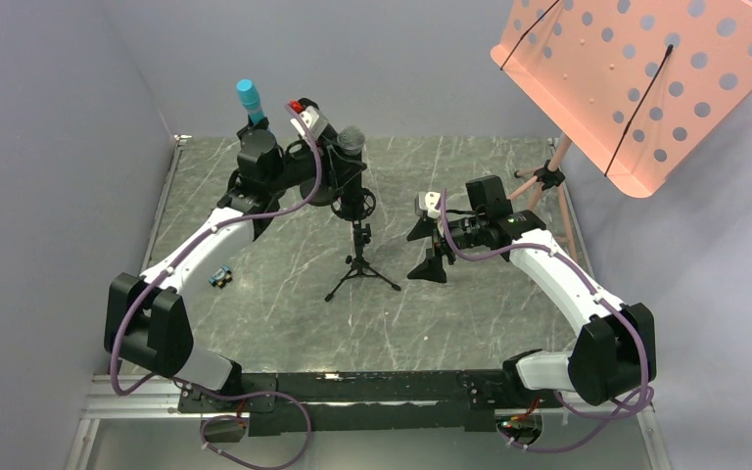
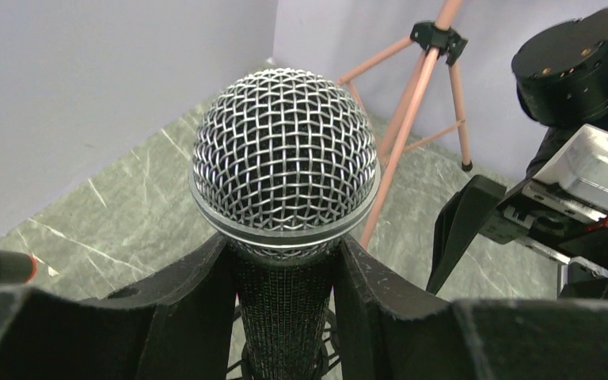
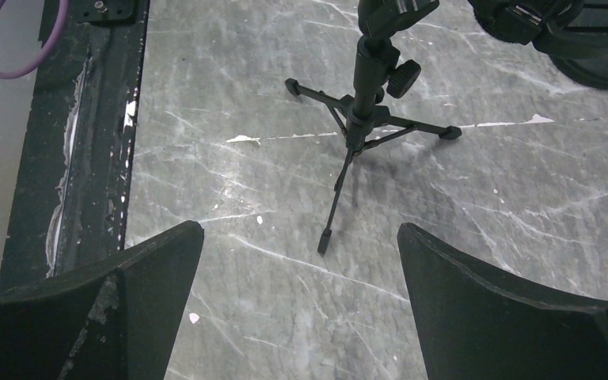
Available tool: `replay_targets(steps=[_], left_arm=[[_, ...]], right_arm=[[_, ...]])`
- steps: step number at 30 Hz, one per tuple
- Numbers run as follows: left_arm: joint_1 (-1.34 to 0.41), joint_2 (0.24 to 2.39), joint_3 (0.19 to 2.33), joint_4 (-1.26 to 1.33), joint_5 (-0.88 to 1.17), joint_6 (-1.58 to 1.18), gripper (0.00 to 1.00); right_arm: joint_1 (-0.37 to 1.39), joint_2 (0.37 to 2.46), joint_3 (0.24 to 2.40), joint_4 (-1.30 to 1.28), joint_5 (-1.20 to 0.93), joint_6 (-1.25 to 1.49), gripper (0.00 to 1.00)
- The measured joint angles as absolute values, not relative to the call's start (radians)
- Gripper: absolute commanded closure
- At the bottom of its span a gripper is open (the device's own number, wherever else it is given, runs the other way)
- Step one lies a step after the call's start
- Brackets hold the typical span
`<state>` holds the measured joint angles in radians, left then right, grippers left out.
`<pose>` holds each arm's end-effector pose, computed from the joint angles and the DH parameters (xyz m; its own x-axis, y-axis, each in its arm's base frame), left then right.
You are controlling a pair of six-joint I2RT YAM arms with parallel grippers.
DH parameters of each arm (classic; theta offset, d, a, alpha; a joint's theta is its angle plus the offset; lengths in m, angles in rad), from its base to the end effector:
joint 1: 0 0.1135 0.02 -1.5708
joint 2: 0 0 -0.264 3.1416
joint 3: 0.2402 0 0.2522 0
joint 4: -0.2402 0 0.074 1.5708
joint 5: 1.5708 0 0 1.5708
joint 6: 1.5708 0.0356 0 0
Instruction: Attach the microphones to the stand
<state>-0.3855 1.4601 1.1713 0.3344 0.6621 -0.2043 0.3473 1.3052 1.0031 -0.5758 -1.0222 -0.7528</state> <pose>0.3112 -0.1499 0.3683 -0.1343 -0.1182 -0.9839 0.8562 0.4860 -0.1752 0.2356 0.1176 0.2814 -0.0562 -0.3995 -0.9150 -0.9982 0.0434 0.0424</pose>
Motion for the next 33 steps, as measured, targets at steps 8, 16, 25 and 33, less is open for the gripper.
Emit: replay_targets(steps=[8,16,25,33], left_arm=[[-0.402,1.492,1.142,0.336,0.652,-0.196,1.0],[-0.411,1.489,1.087,0.381,0.626,-0.196,1.0],[-0.415,1.481,1.084,0.374,0.612,-0.183,1.0],[-0.419,1.464,1.069,0.359,0.597,-0.166,1.0]], right_arm=[[0.347,1.315,1.003,-0.576,-1.022,-0.752,0.0],[0.347,1.327,1.003,-0.576,-1.021,-0.752,0.0],[0.347,1.33,1.003,-0.576,-1.018,-0.753,0.0],[0.347,1.33,1.003,-0.579,-1.014,-0.76,0.0]])
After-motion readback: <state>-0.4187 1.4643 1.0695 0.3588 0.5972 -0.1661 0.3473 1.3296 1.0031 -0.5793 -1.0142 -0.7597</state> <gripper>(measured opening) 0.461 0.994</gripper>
